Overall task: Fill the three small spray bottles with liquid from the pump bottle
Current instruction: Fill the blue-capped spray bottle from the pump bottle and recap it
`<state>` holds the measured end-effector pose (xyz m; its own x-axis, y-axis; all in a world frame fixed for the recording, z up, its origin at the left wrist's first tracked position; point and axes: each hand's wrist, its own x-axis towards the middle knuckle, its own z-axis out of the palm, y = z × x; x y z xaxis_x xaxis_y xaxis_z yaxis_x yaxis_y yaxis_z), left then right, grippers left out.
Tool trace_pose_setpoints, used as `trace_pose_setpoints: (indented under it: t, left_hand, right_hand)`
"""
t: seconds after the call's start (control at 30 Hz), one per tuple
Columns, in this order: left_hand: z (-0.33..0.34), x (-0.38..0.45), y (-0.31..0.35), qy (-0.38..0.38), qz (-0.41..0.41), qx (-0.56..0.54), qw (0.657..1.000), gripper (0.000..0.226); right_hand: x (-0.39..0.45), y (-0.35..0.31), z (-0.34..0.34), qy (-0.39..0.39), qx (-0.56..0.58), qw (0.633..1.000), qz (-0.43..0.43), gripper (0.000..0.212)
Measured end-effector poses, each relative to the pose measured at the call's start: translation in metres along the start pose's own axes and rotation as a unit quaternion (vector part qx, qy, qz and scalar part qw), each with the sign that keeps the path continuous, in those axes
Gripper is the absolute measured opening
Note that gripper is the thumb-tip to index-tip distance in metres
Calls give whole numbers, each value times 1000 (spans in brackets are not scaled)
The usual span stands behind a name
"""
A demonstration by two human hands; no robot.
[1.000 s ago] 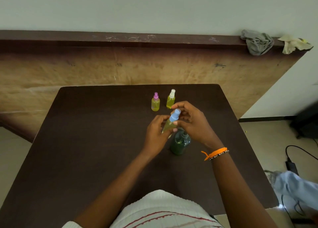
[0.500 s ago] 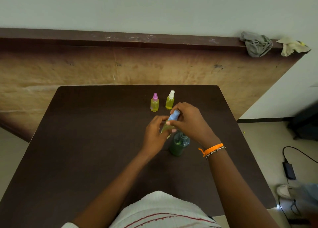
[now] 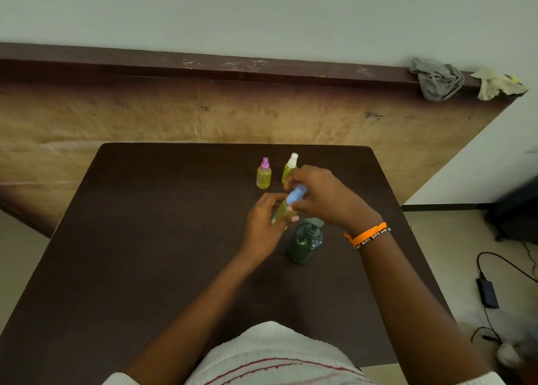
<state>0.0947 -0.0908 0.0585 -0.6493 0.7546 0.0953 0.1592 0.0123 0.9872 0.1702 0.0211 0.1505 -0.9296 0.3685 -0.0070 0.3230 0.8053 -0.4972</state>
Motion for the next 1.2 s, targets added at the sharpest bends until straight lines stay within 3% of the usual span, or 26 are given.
trace_pose_setpoints:
  t: [0.1,0.3,0.47,0.77,0.9,0.97,1.07,1.2]
  left_hand:
    - [0,-2,1,-5,-5,5,1000,32]
    - [-1,-2,5,-3,-14,4,1000,30]
    - [-1,-3,7,-3,-10,9,1000,31]
    - [-1,-3,5,-3,3,3,1000,32]
    - [1,-4,6,-13,4,4,1000,36]
    - [1,-4,5,-16,7,4,1000,34]
    - [0,-3,4,-6,1,3,1000,32]
    - [1,-3,2,2,14,-2,1000,35]
  right_hand:
    - [1,1,2,-10,-27,999,39,18]
    - [5,-5,-7,-53,-38,997,-35,26]
    - [5,-7,-13,-59,-46,996,-39,29]
    - [8,-5,-10,-68,-84,994,24,11]
    - [4,-7,-8,-39,-160,982,96,42]
    - [1,-7,-11,-31,-132,985,107,41]
    - [-1,-8,-17,-60,-75,995,38,21]
    - [-2,-10,-16,-82,-80,993,6,26]
